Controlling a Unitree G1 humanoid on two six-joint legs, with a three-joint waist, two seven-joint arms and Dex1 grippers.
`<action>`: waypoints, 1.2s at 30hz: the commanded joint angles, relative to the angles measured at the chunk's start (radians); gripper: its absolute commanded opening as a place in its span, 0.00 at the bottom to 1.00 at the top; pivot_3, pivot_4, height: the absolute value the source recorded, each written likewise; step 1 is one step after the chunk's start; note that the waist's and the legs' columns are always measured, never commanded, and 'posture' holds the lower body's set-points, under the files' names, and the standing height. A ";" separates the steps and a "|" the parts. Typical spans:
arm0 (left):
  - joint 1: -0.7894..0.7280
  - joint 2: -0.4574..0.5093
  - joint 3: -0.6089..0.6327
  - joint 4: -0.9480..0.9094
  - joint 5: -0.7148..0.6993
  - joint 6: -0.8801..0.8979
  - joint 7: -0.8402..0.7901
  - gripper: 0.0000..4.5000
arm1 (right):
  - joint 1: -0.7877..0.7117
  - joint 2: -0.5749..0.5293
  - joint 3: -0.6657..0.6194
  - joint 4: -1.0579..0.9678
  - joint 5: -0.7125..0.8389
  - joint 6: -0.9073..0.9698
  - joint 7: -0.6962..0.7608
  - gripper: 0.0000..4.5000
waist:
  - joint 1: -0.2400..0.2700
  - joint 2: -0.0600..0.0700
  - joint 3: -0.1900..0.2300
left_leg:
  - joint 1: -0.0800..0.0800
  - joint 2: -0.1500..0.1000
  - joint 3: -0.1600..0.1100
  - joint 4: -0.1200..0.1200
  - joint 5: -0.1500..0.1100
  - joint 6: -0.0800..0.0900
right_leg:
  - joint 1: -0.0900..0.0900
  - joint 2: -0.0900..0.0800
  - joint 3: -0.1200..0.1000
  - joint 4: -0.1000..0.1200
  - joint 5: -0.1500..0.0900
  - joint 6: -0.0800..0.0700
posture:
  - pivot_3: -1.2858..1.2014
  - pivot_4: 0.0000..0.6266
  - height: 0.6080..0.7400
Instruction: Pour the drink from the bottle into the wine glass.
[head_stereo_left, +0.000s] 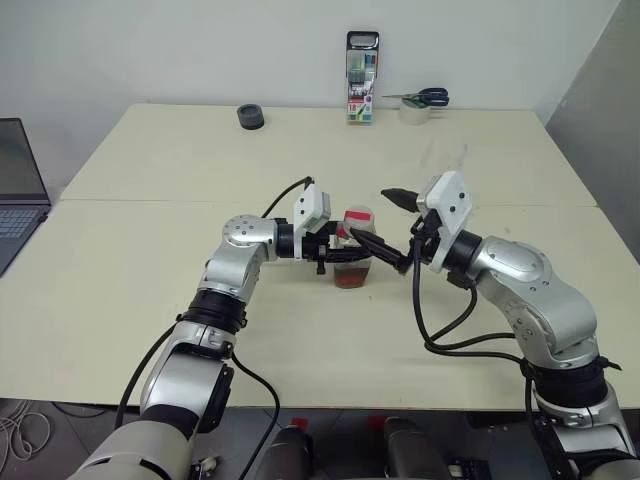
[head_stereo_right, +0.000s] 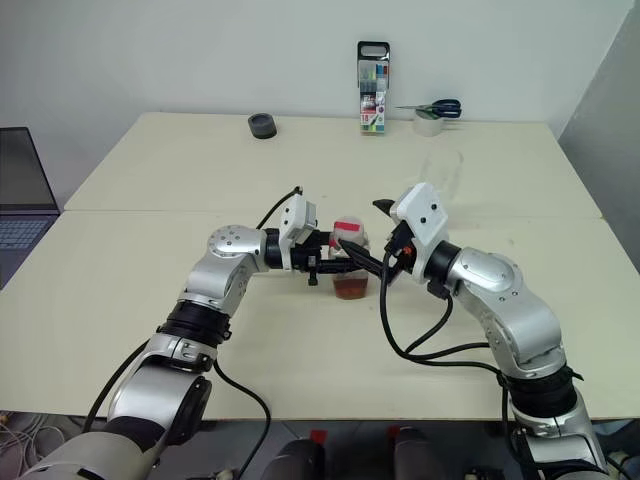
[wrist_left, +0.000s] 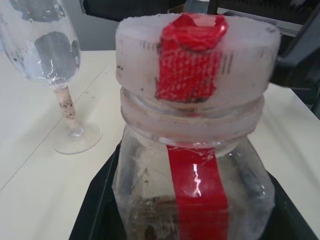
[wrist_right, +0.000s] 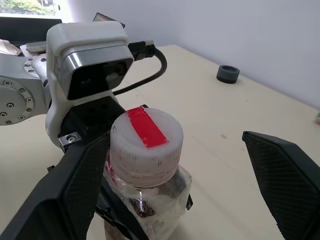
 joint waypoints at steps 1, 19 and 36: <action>-0.014 0.005 0.012 -0.022 -0.012 -0.021 -0.014 0.38 | -0.003 -0.014 -0.036 -0.031 0.005 -0.007 -0.002 1.00 | 0.000 0.000 0.000 | 0.000 0.000 0.000 0.000 0.000 0.000 | 0.000 0.000 0.000 0.000 0.000 0.000 | 0.52 0.24 1.00; -0.006 0.007 0.009 -0.031 -0.011 -0.018 -0.020 0.38 | -0.003 -0.017 -0.051 -0.041 0.029 0.006 0.002 1.00 | 0.000 0.000 0.000 | 0.000 0.000 0.000 0.000 0.000 0.000 | 0.000 0.000 0.000 0.000 0.000 0.000 | 0.52 0.24 1.00; -0.006 0.000 0.007 -0.028 -0.008 -0.022 -0.018 0.38 | 0.007 -0.046 -0.055 -0.056 0.061 0.011 0.008 1.00 | 0.000 0.000 0.000 | 0.000 0.000 0.000 0.000 0.000 0.000 | 0.000 0.000 0.000 0.000 0.000 0.000 | 0.52 0.24 1.00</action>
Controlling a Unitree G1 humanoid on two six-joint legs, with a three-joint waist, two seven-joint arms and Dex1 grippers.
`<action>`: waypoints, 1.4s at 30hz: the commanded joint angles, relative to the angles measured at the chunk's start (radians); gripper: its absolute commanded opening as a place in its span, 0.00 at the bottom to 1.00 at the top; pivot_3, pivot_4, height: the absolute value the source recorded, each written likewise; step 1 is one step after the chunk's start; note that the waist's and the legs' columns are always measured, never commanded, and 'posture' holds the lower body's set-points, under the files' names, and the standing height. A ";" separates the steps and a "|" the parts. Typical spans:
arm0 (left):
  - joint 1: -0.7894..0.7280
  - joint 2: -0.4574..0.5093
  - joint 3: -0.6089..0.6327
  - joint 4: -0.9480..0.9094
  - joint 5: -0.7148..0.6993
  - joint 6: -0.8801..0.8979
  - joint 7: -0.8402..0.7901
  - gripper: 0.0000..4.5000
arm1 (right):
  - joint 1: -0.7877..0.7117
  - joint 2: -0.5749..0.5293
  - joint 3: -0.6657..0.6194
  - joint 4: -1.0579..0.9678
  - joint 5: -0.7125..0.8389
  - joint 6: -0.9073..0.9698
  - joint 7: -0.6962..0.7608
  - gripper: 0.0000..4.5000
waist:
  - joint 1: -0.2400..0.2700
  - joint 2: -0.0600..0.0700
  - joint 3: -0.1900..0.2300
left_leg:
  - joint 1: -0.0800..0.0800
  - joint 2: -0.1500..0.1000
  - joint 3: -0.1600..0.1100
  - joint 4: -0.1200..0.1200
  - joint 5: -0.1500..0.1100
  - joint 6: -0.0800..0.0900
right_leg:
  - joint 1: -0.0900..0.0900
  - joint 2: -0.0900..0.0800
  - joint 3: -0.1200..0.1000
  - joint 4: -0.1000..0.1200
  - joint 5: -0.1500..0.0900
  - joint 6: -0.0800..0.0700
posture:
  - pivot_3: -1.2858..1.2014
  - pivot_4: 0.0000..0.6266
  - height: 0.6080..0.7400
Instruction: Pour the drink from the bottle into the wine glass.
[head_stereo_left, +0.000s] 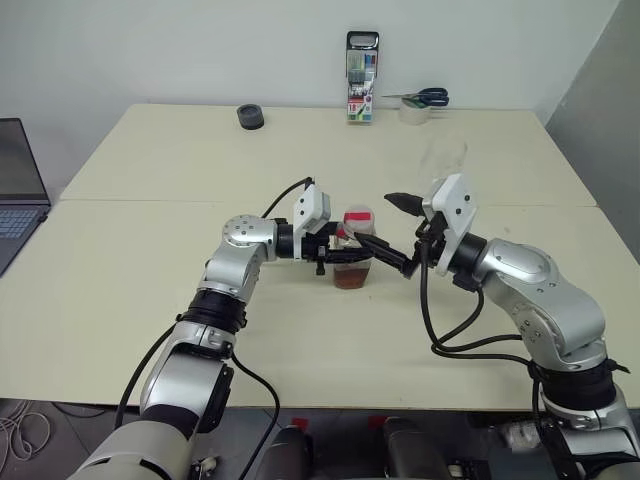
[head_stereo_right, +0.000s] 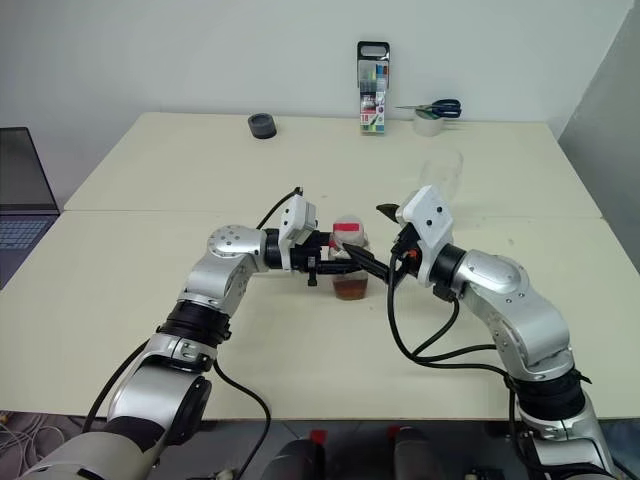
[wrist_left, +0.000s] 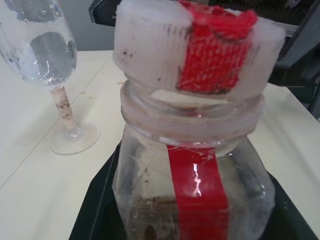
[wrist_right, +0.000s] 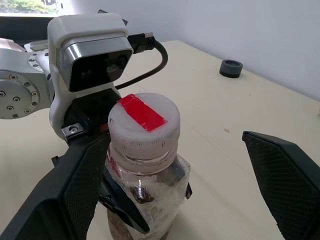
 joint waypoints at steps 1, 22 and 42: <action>-0.006 -0.001 0.007 -0.028 -0.008 -0.020 -0.005 0.38 | -0.002 -0.012 -0.042 -0.052 0.024 0.001 0.007 1.00 | 0.000 0.000 0.000 | 0.000 0.000 0.000 0.000 0.000 0.000 | 0.000 0.000 0.000 0.000 0.000 0.000 | 0.52 0.24 1.00; 0.003 -0.001 0.009 -0.047 -0.011 -0.009 0.002 0.38 | -0.103 0.036 -0.003 0.023 0.097 0.086 0.027 1.00 | -0.001 0.000 0.000 | 0.000 0.000 0.000 0.000 0.000 0.000 | 0.000 0.000 0.000 0.000 0.000 0.000 | 0.52 0.24 1.00; 0.040 -0.006 0.003 -0.096 -0.020 0.011 0.025 0.38 | -0.071 -0.008 0.073 -0.012 -0.104 -0.116 0.038 0.41 | 0.000 0.000 0.000 | 0.000 0.000 0.000 0.000 0.000 0.000 | 0.000 0.000 0.000 0.000 0.000 0.000 | 0.52 0.24 1.00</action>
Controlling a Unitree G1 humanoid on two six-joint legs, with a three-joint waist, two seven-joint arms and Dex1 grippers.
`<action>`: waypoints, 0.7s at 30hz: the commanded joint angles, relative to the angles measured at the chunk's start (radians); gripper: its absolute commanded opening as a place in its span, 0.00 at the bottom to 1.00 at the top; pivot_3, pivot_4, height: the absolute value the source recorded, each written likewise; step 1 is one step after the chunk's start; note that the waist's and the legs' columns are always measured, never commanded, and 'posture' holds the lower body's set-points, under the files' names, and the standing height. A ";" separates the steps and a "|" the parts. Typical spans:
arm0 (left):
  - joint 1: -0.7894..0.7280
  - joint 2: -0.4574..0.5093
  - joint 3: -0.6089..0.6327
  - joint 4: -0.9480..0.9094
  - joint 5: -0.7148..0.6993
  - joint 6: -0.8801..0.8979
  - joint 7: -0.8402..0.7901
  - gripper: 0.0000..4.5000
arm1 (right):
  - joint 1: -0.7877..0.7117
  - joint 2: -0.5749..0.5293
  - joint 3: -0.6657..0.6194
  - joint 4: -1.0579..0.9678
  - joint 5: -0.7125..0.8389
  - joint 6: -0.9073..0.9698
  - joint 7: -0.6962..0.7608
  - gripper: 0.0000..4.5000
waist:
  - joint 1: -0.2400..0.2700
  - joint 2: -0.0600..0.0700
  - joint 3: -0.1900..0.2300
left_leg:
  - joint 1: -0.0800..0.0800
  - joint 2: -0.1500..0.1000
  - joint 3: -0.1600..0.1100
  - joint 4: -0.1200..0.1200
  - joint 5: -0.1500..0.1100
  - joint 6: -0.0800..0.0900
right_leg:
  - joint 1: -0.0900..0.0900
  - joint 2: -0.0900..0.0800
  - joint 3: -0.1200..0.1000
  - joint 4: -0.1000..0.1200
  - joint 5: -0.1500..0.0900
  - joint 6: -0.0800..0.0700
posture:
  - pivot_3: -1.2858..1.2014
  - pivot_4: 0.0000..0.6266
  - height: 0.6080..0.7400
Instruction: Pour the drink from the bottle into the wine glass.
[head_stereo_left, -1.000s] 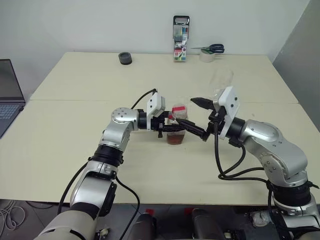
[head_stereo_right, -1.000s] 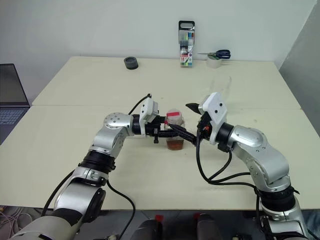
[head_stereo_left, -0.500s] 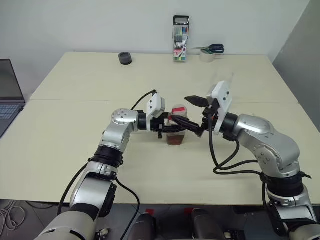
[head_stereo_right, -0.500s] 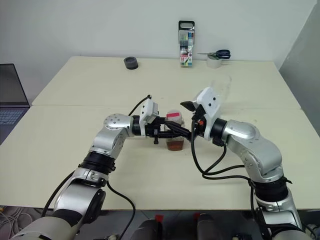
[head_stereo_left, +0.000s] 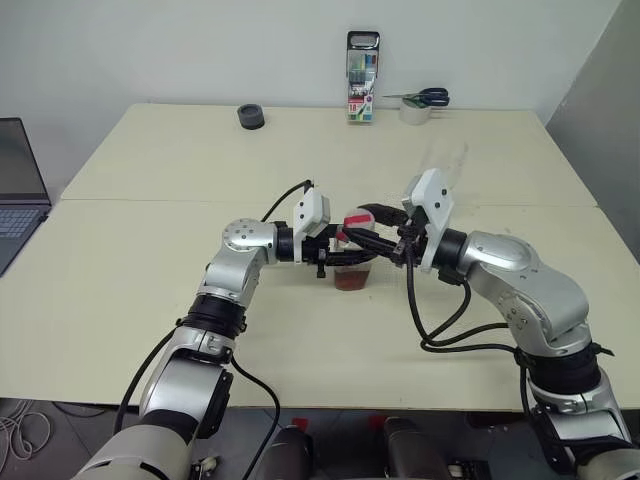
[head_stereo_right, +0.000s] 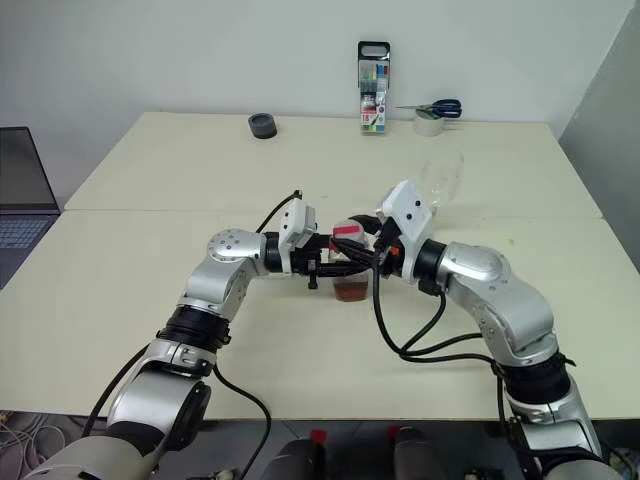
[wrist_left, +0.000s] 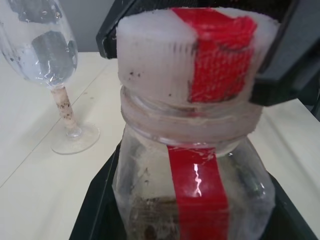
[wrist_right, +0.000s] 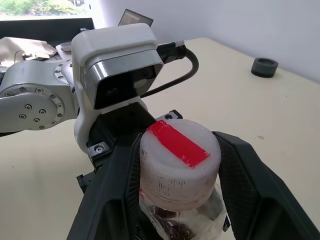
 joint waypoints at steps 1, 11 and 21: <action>0.007 -0.001 0.004 -0.053 -0.016 -0.002 -0.004 0.38 | 0.010 -0.027 -0.005 -0.048 -0.086 -0.119 -0.004 0.41 | 0.000 0.000 0.000 | 0.000 0.000 0.000 0.000 0.000 0.000 | 0.000 0.000 0.000 0.000 0.000 0.000 | 0.52 0.24 1.00; 0.024 0.002 0.007 -0.071 -0.016 0.005 0.008 0.38 | 0.103 0.012 -0.157 -0.110 0.038 -0.055 -0.036 0.38 | 0.002 0.000 0.000 | 0.000 0.000 0.000 0.000 0.000 0.000 | 0.000 0.000 0.000 0.000 0.000 0.000 | 0.52 0.24 1.00; 0.039 0.055 0.068 -0.057 -0.024 0.021 0.074 0.38 | 0.452 -0.076 -0.262 -0.108 0.019 -0.013 -0.067 0.38 | 0.001 0.000 0.000 | 0.001 0.001 0.002 0.000 -0.001 0.002 | 0.001 0.001 0.001 0.000 0.000 0.000 | 0.52 0.24 1.00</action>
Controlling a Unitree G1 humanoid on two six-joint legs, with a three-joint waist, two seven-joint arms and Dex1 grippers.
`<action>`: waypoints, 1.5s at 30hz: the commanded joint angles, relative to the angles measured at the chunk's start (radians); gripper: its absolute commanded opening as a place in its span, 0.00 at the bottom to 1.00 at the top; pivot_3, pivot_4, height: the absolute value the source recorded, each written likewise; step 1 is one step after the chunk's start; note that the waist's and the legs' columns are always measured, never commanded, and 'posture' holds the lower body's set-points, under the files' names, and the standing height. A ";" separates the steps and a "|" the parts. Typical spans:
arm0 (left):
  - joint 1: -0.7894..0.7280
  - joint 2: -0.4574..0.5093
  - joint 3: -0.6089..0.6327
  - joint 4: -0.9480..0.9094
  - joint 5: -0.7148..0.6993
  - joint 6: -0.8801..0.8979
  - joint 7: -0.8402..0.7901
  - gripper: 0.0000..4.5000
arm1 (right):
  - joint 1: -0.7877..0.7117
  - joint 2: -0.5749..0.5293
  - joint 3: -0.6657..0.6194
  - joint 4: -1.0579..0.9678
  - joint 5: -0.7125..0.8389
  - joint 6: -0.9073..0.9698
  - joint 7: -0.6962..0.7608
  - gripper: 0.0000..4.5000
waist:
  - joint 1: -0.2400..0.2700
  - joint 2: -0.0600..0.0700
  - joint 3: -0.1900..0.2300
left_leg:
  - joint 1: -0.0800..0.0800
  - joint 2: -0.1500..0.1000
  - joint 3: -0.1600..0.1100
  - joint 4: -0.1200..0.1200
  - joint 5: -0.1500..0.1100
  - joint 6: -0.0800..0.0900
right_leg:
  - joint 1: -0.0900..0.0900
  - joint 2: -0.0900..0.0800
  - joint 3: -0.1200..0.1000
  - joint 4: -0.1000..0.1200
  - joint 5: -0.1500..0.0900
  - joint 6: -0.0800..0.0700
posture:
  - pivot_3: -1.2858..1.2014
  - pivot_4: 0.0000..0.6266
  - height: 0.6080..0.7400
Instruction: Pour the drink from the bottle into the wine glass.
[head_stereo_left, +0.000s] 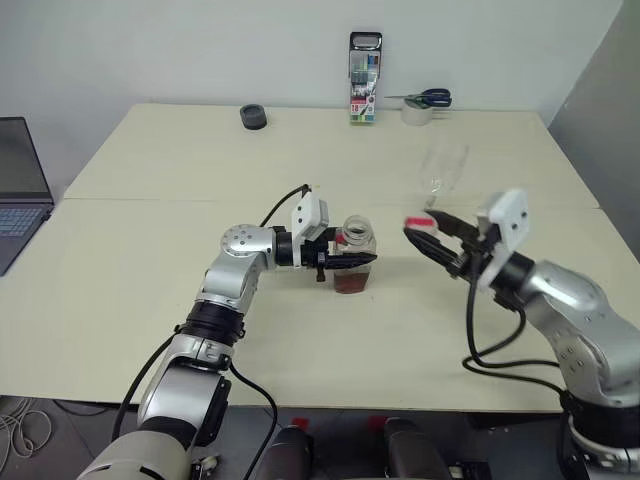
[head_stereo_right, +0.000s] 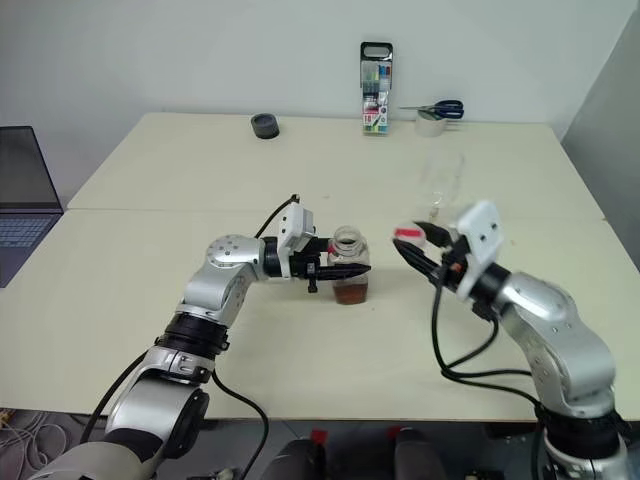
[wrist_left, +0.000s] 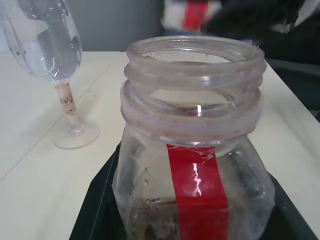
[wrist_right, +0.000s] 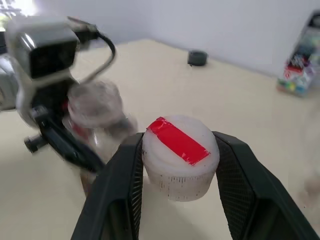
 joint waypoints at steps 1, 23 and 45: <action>-0.003 0.051 0.064 -0.015 -0.012 0.006 0.047 0.38 | 0.059 -0.041 0.081 0.042 -0.136 -0.045 -0.043 0.46 | -0.008 0.000 0.000 | 0.000 0.000 0.000 0.000 0.000 0.000 | 0.000 0.000 0.000 0.000 0.000 0.000 | 0.52 0.24 1.00; 0.011 0.232 0.318 0.120 0.033 0.013 0.484 0.38 | -0.104 -0.016 0.247 0.052 -0.157 -0.054 0.053 1.00 | -0.004 0.000 0.000 | 0.005 0.000 -0.002 0.000 0.000 0.000 | 0.001 0.000 0.001 0.003 0.000 0.000 | 0.52 0.24 1.00; 0.111 0.175 0.362 0.138 0.036 0.012 0.694 0.95 | -0.354 0.202 0.390 0.211 -0.194 -0.026 0.034 1.00 | -0.004 0.000 0.000 | 0.006 0.000 -0.002 0.000 0.001 -0.001 | 0.000 -0.002 0.001 0.006 0.000 0.000 | 0.52 0.24 1.00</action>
